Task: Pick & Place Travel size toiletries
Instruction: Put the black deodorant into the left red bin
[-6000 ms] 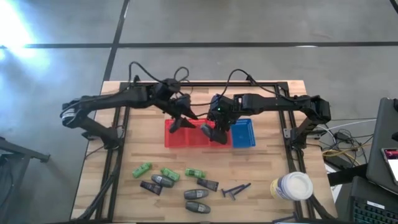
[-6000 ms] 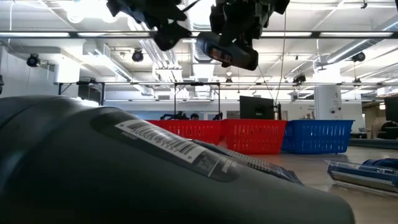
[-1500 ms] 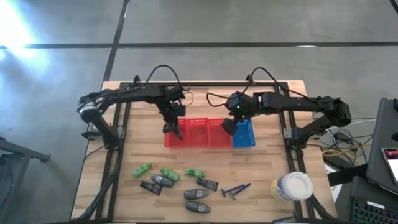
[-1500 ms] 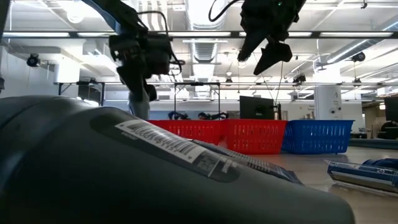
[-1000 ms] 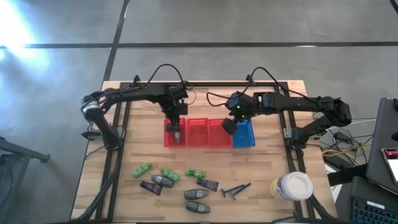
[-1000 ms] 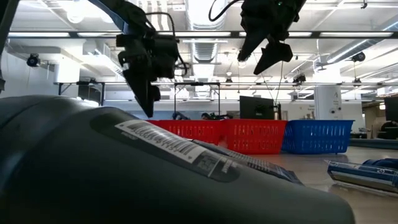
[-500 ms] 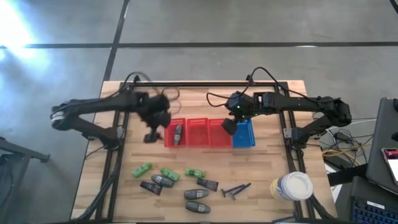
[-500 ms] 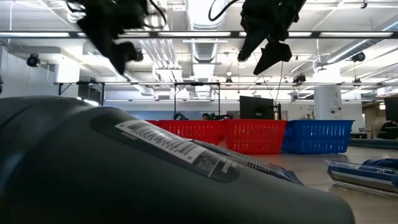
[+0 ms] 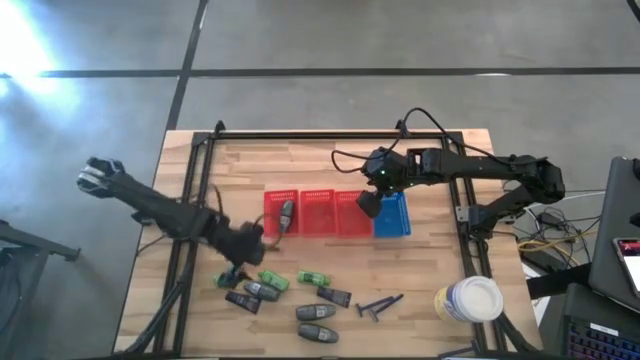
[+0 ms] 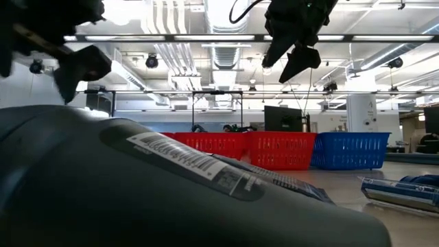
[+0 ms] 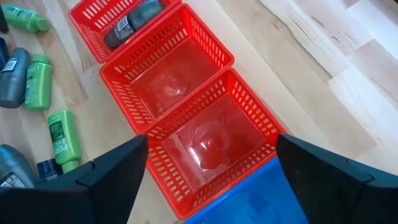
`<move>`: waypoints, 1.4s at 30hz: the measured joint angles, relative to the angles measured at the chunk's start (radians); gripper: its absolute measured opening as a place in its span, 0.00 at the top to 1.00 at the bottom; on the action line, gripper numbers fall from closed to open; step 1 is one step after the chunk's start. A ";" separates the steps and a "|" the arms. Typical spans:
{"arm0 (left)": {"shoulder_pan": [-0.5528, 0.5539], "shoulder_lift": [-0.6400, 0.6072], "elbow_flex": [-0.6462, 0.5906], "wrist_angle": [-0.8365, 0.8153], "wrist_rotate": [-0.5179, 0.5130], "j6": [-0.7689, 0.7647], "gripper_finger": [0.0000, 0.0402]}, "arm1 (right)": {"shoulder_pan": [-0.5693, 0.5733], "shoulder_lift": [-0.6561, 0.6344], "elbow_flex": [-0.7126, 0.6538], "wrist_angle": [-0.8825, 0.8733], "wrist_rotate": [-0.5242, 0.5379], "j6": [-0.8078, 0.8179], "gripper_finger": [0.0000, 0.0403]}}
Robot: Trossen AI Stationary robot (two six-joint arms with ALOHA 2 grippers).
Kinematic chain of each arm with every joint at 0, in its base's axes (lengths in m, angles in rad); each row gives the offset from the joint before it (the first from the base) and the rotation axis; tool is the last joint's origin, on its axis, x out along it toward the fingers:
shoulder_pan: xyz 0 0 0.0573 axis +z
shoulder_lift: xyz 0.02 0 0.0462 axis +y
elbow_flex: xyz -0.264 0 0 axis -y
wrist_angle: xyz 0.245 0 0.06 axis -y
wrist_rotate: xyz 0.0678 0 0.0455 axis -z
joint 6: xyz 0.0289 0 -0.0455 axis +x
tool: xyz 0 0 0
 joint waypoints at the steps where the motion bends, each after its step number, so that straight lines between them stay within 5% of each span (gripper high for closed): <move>1: -0.030 0.009 -0.005 0.026 -0.023 -0.025 0.24 | 0.000 0.000 -0.001 0.001 0.000 0.000 0.12; 11: -0.236 0.203 0.024 0.192 -0.197 -0.217 0.24 | 0.000 0.001 -0.032 -0.001 -0.002 -0.008 0.12; 25: -0.269 0.462 0.101 0.207 -0.242 -0.395 0.24 | 0.032 0.000 -0.048 0.000 0.005 -0.038 0.17; 31: -0.273 0.493 0.105 0.204 -0.249 -0.400 0.27 | 0.031 0.000 -0.048 0.000 0.006 -0.043 0.14; 38: -0.258 0.456 0.101 0.115 -0.252 -0.430 0.47 | 0.031 0.000 -0.048 0.000 0.007 -0.076 0.11; 42: -0.229 0.411 0.101 0.062 -0.244 -0.495 0.47 | 0.031 0.000 -0.048 0.001 0.008 -0.087 0.13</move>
